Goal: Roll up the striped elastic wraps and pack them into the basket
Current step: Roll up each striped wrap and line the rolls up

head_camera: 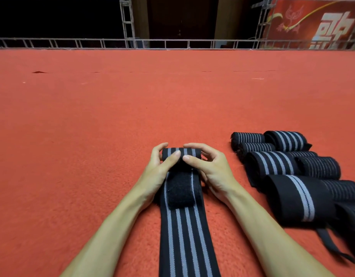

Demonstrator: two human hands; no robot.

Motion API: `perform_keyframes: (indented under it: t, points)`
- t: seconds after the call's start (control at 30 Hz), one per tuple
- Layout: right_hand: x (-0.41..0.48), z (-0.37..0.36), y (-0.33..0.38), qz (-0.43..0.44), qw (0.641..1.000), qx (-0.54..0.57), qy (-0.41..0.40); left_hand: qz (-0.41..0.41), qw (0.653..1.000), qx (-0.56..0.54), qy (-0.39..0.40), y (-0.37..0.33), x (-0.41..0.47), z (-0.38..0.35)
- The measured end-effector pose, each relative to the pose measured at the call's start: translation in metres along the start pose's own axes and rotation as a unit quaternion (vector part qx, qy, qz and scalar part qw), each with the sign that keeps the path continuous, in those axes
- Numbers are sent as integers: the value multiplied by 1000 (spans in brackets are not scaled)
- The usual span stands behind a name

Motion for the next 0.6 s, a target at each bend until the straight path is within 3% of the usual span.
perform_keyframes:
  t: [0.23,0.47,0.6]
  points:
    - [3,-4,-2,48,994,-73,65,7,1000,-13,-27,-4,-1,7]
    - [3,-5,-6,-3,999,11,46,-85,994,-71,22,-13,-8,6]
    - [0,-9,-11,-40,998,-39,16,-155,988,-18,-1,-25,-15,8]
Point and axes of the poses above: each hand's wrist, its own x-axis towards the middle knuckle, its own z-axis out of the back of the hand, y = z × x, the point moved 8 cm from there along x, towards the middle knuckle, and after that the axes turned 11 degrees about z, right-handed, at the moved point
